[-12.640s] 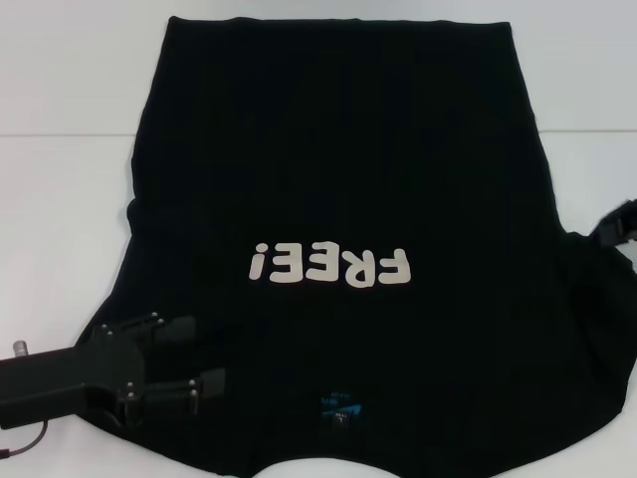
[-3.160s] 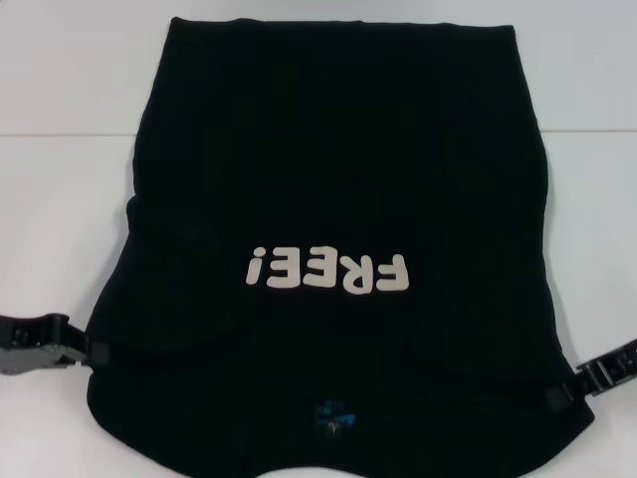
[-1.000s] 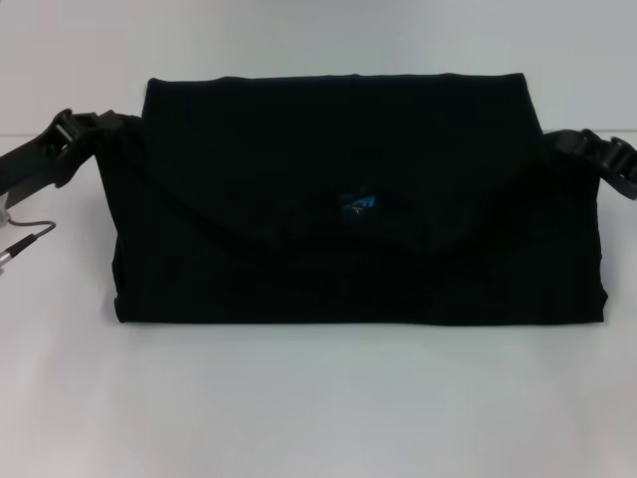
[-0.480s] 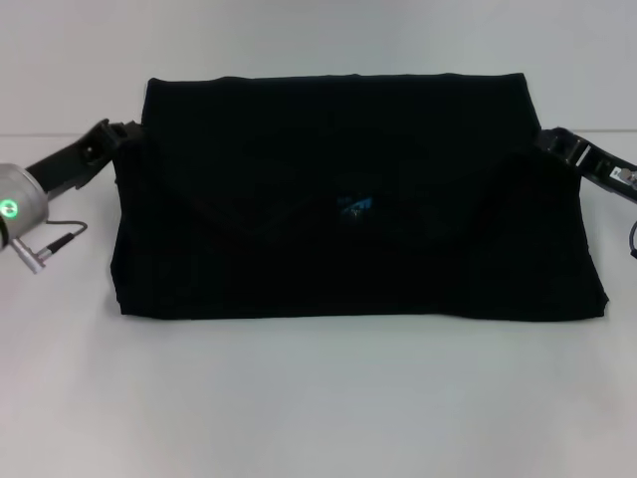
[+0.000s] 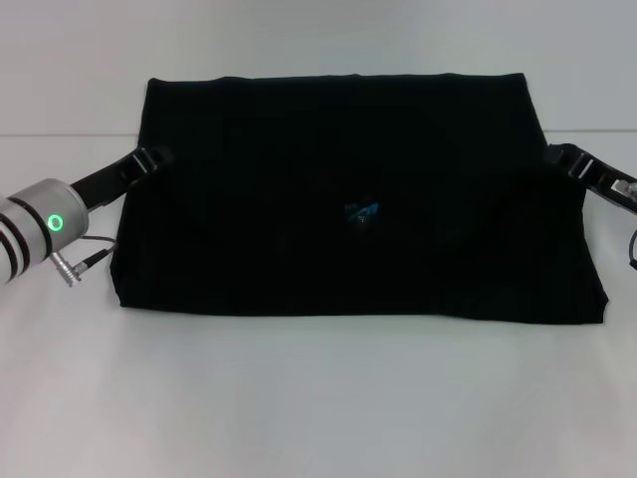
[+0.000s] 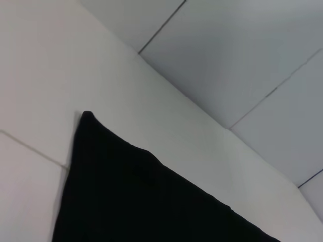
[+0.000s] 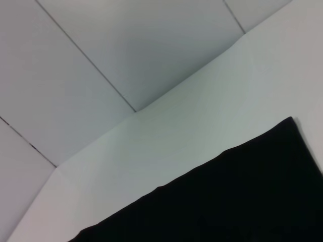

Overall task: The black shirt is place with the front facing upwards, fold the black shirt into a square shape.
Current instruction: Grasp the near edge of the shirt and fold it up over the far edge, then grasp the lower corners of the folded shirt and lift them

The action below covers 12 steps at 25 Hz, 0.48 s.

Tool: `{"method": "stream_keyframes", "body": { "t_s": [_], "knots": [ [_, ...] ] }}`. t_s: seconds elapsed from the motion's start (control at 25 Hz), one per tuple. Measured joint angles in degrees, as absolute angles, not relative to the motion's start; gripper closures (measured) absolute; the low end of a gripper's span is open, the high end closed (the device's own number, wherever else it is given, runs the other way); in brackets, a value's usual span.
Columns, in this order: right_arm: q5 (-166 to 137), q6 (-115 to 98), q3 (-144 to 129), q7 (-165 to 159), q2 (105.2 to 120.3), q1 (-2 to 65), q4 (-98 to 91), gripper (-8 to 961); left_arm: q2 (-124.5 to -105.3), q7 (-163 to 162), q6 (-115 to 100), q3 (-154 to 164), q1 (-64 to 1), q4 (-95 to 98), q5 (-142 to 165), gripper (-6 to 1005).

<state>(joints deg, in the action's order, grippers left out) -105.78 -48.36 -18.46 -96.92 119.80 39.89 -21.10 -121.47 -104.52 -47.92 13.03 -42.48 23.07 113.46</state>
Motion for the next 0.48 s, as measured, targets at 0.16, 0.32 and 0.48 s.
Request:
{"method": "stream_keyframes", "body": {
  "t_s": [0.16,0.32,0.48],
  "knots": [
    [-105.6,-48.4,-18.3,-95.4,119.79,39.6,-20.7,812,-121.52,-104.1,-47.9,12.8,-42.4,23.1,113.3,918],
    [-105.4,-48.9,-18.0,-95.6,119.65,38.8,-20.7,745,-121.39,-104.6,-48.3,12.8,-41.3,23.0,112.2,770],
    [-104.0,-50.7,-17.9,-95.9,119.52,37.2,-20.9,547,-120.8,-106.6,-50.9,12.6,-39.3,23.4,112.1,645]
  ]
}}
